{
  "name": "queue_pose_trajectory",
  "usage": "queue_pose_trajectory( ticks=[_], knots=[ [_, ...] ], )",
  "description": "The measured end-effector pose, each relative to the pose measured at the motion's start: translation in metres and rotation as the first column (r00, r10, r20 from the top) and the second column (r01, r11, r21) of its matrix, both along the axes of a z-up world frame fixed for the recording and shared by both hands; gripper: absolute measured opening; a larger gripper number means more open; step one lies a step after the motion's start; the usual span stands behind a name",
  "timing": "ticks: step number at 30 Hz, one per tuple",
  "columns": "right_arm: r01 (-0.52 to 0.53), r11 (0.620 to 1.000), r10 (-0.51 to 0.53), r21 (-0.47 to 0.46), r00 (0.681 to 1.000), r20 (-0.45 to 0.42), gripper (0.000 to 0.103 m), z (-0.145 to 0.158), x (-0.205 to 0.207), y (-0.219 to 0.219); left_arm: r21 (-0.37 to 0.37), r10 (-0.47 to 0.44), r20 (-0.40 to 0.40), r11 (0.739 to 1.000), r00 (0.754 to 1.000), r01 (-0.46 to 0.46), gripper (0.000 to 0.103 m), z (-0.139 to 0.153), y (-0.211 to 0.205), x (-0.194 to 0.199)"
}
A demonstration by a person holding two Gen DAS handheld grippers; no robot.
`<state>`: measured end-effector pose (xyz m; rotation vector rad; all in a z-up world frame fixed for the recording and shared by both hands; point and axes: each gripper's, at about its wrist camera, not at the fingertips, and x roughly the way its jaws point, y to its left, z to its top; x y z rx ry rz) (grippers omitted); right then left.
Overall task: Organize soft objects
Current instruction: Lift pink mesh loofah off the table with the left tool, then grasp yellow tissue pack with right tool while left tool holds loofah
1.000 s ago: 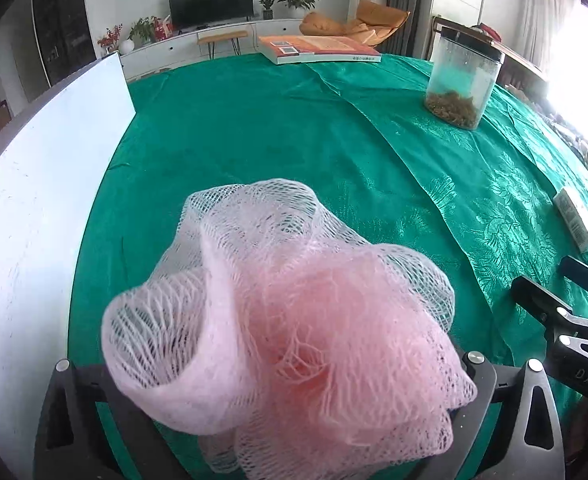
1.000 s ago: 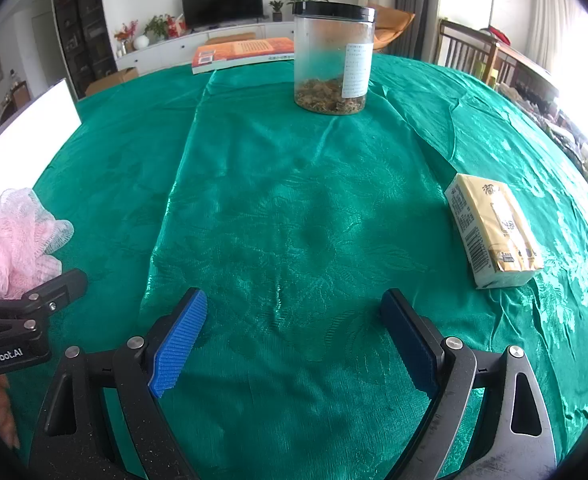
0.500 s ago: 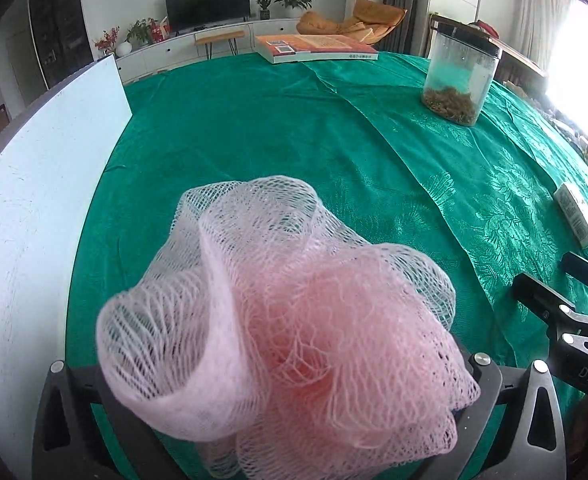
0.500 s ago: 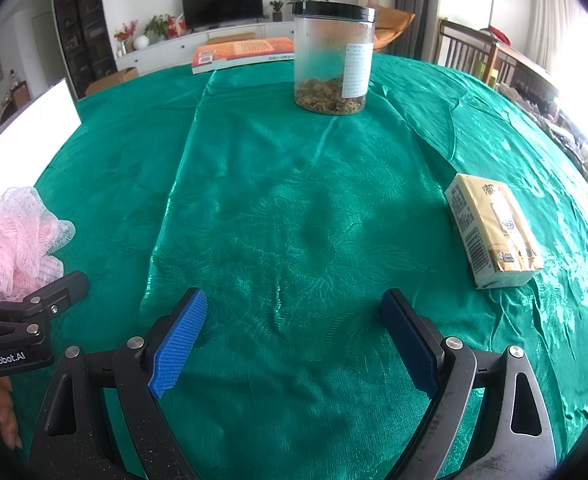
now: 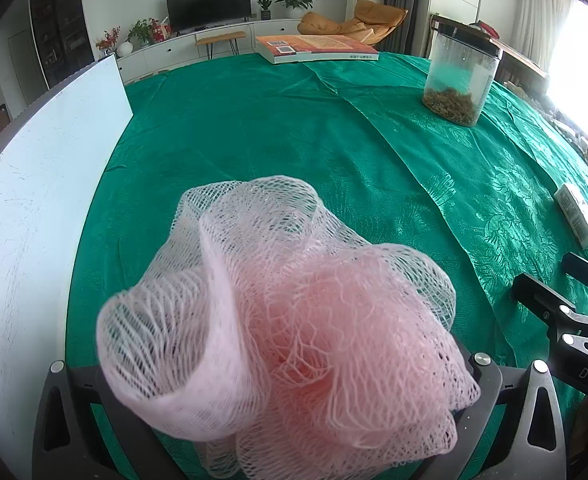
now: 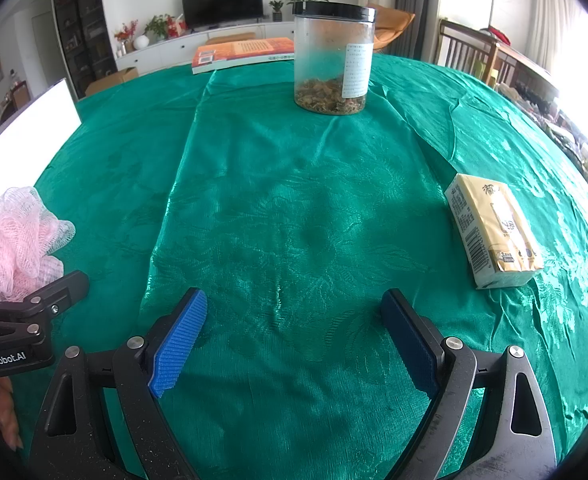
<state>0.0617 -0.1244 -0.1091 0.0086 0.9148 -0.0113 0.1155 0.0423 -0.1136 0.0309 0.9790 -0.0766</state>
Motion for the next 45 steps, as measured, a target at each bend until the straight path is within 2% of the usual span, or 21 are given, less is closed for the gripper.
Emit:
queue_pose_trajectory(
  ticks=[16, 20, 21, 23, 25, 26, 28, 31, 33, 37, 42, 45],
  knots=[
    [-0.002, 1.000, 0.002, 0.004, 1.000, 0.000, 0.091, 0.000, 0.001, 0.000, 0.000, 0.000, 0.000, 1.000, 1.000, 0.000, 0.103, 0.000, 0.000, 0.000],
    [-0.004, 0.998, 0.003, 0.063, 1.000, 0.011, 0.089, 0.005, 0.001, -0.006, 0.000, -0.001, 0.000, 1.000, 1.000, 0.001, 0.103, 0.000, 0.000, 0.000],
    [0.006, 0.997, -0.008, 0.082, 0.999, 0.034, 0.089, 0.010, 0.000, -0.011, 0.000, -0.001, 0.001, 1.000, 1.000, 0.001, 0.103, 0.000, 0.000, 0.000],
    [0.092, 0.992, -0.107, 0.089, 0.979, 0.175, 0.089, 0.035, -0.011, -0.029, 0.000, -0.001, 0.001, 1.000, 1.000, 0.001, 0.103, 0.000, 0.000, 0.000],
    [0.214, 0.967, -0.247, 0.137, 0.921, 0.302, 0.090, 0.054, -0.027, -0.058, 0.000, -0.001, 0.001, 1.000, 1.000, 0.001, 0.103, 0.000, 0.000, 0.000],
    [0.271, 0.947, -0.313, 0.170, 0.894, 0.319, 0.090, 0.057, -0.031, -0.074, 0.000, 0.000, 0.001, 1.000, 1.000, 0.000, 0.103, 0.000, 0.000, 0.000],
    [0.390, 0.901, -0.430, 0.188, 0.861, 0.272, 0.090, 0.049, -0.029, -0.099, 0.000, 0.000, 0.001, 1.000, 1.000, 0.000, 0.103, 0.000, 0.000, 0.000],
    [0.444, 0.871, -0.478, 0.210, 0.866, 0.148, 0.090, 0.030, -0.012, -0.122, 0.000, -0.001, 0.001, 1.000, 1.000, 0.001, 0.103, 0.000, 0.000, 0.000],
    [0.422, 0.880, -0.455, 0.219, 0.881, 0.130, 0.090, 0.026, -0.003, -0.125, 0.000, -0.001, 0.001, 1.000, 1.000, 0.001, 0.103, 0.000, 0.000, 0.000],
    [0.385, 0.913, -0.400, 0.132, 0.908, 0.123, 0.090, 0.022, 0.010, -0.116, 0.000, -0.001, 0.001, 1.000, 1.000, 0.001, 0.103, 0.000, 0.000, 0.000],
    [0.361, 0.921, -0.371, 0.147, 0.927, 0.053, 0.090, 0.007, 0.015, -0.118, 0.000, -0.001, 0.001, 1.000, 1.000, 0.001, 0.103, 0.000, 0.000, 0.000],
    [0.342, 0.932, -0.348, 0.116, 0.937, 0.033, 0.090, 0.004, 0.017, -0.112, 0.000, -0.001, 0.001, 1.000, 1.000, 0.001, 0.103, 0.000, 0.000, 0.000]
  ],
)
